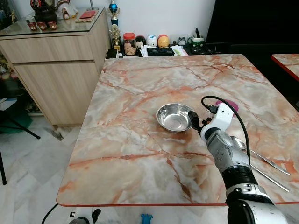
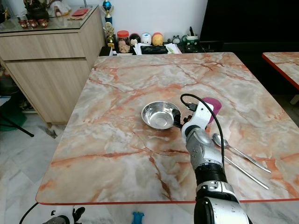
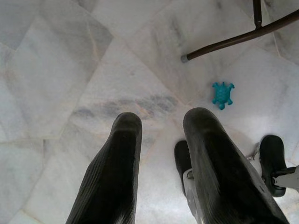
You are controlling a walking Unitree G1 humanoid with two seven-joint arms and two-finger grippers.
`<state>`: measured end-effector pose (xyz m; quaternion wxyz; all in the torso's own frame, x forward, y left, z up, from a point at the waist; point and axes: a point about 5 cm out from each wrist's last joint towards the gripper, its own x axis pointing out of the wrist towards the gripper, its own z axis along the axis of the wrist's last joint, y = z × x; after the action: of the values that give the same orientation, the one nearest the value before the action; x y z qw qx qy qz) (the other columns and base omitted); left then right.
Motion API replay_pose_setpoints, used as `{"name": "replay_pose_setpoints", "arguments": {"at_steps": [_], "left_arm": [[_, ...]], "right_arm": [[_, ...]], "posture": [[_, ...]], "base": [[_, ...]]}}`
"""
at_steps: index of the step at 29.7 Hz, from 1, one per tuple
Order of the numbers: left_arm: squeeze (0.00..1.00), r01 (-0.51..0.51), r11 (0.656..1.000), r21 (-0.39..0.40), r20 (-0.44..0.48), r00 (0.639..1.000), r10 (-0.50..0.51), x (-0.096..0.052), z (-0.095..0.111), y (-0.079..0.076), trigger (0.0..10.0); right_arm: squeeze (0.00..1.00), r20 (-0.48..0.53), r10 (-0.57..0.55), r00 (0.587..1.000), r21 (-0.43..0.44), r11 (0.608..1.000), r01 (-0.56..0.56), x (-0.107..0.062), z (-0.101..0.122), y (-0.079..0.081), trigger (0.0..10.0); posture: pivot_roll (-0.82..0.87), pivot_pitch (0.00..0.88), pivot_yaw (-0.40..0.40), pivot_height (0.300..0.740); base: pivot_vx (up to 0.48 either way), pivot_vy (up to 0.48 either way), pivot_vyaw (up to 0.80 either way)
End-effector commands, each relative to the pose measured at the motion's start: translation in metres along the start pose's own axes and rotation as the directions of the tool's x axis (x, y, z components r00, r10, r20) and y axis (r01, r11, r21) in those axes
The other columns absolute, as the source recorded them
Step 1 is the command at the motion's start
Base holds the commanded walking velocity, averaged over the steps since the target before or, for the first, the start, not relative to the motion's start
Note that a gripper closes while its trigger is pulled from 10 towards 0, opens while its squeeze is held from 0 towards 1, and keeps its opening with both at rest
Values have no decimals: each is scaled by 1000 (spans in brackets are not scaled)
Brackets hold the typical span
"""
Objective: Setting the table
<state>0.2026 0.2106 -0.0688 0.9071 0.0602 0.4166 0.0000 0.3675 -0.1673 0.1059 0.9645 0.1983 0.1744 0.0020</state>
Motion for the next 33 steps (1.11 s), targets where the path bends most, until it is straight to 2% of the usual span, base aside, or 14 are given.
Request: {"name": "replay_pose_setpoints", "arguments": {"at_steps": [1,2,4,8,16,21,30,33], "left_arm": [[0,-10,1000,7,-22,1000,11,-1,-5,3,10000],[0,-10,1000,7,-22,1000,11,-1,-5,3,10000],[0,-8,1000,9,-24,1000,8,-1,-5,2,10000],[0,-1,1000,9,-26,1000,1,-1,-6,0,10000],[0,6,1000,15,-37,999,-6,-1,-8,-1,10000],[0,3,1000,12,-39,999,-3,-2,-10,-1,10000],[0,0,1000,13,-49,999,1,-3,-14,-1,10000],[0,1,1000,13,-52,999,0,-3,-15,-2,10000]], "right_arm": [[0,-6,39,999,-20,999,-39,2,3,9,10000],[0,-8,40,999,-20,999,-40,2,3,9,10000],[0,-6,68,998,63,996,-67,3,2,11,10000],[0,-26,55,998,35,998,-54,3,-2,7,10000],[0,-24,61,998,73,996,-59,2,-2,5,10000],[0,-26,62,998,48,997,-60,3,-1,6,10000],[0,-65,85,994,31,996,-83,2,-15,3,10000],[0,-71,86,994,64,995,-81,3,-17,2,10000]], "posture": [[-28,0,4,740],[-28,0,4,740],[-20,0,1,740],[-19,0,-1,740],[-22,3,1,740],[-23,2,0,740],[-18,0,-6,740],[-19,0,-6,740]], "base": [[0,0,0],[0,0,0],[0,0,0],[0,0,0],[0,0,0],[0,0,0],[0,0,0],[0,0,0]]}}
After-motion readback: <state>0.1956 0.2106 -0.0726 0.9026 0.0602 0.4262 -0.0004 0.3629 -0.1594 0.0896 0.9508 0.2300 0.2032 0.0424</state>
